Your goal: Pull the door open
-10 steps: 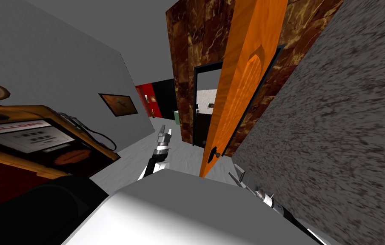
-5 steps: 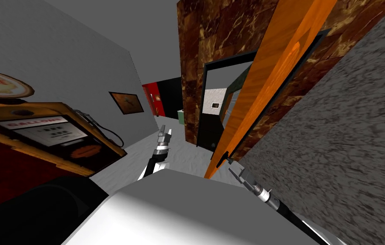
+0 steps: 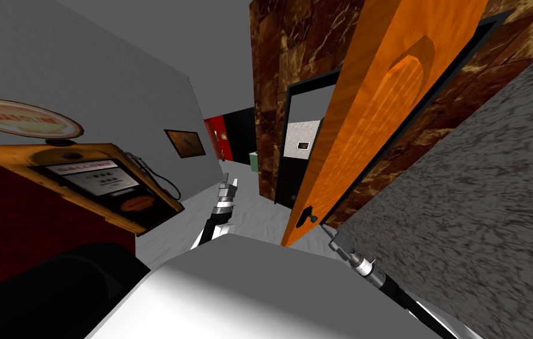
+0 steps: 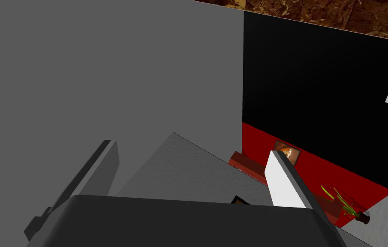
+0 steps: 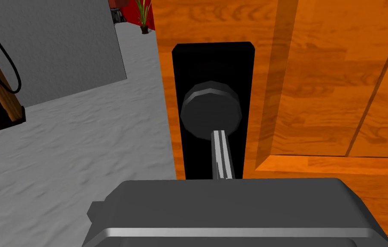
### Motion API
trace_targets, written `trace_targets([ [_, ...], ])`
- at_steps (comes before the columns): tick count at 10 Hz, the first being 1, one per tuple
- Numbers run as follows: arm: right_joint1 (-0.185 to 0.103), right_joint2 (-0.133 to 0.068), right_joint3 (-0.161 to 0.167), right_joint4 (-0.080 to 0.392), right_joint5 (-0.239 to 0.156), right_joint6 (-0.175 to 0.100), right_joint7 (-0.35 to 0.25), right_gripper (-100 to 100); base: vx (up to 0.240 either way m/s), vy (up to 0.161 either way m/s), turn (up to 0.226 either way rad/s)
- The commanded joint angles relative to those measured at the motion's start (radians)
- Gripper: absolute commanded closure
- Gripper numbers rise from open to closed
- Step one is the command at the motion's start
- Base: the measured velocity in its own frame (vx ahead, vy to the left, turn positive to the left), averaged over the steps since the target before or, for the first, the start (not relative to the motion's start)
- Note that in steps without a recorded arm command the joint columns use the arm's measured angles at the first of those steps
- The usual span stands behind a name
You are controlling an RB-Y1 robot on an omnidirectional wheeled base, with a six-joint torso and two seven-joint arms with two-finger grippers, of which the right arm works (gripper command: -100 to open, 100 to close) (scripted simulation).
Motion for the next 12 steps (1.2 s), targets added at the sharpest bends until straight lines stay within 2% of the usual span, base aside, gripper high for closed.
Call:
trace_targets([
  [1, 0.000, 0.000, 0.000, 0.000, 0.000, 0.000, 0.000, 100, -0.006, 0.006, 0.004],
  [4, 0.000, 0.000, 0.000, 0.000, 0.000, 0.000, 0.000, 100, 0.000, 0.000, 0.000],
  [5, -0.004, 0.000, 0.009, 0.020, 0.011, -0.022, -0.012, -100, 0.023, 0.031, -0.277],
  [8, -0.009, -0.002, 0.024, 0.066, 0.032, -0.074, -0.041, -100, 0.005, 0.048, -0.232],
  [10, -0.010, -0.005, 0.030, 0.087, 0.041, -0.102, -0.055, -100, -0.077, -0.036, -0.168],
  [11, -0.009, -0.004, 0.028, 0.078, 0.038, -0.090, -0.048, -100, -0.045, -0.032, -0.013],
  [12, -0.022, 0.005, 0.017, 0.101, 0.021, -0.077, -0.060, -100, 0.026, 0.079, 0.179],
])
